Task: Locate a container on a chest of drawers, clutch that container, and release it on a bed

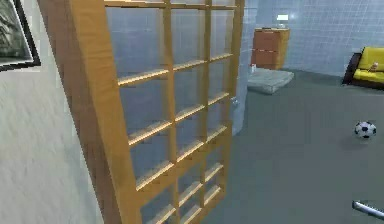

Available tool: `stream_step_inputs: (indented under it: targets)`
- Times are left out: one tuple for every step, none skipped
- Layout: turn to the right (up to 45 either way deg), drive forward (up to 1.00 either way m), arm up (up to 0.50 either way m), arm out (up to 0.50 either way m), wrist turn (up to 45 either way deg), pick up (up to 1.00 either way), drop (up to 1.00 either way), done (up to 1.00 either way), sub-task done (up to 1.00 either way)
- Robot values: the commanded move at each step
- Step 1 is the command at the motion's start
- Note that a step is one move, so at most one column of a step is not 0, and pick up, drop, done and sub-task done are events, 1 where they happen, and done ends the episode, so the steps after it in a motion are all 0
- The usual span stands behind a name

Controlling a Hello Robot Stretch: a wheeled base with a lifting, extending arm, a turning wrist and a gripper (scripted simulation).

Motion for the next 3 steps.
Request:
stream_step_inputs:
  targets:
    - [33.0,0.0,0.0,0.0,0.0,0.0,0.0,0.0,0.0]
    - [0.0,1.0,0.0,0.0,0.0,0.0,0.0,0.0,0.0]
    - [3.0,0.0,0.0,0.0,0.0,0.0,0.0,0.0,0.0]
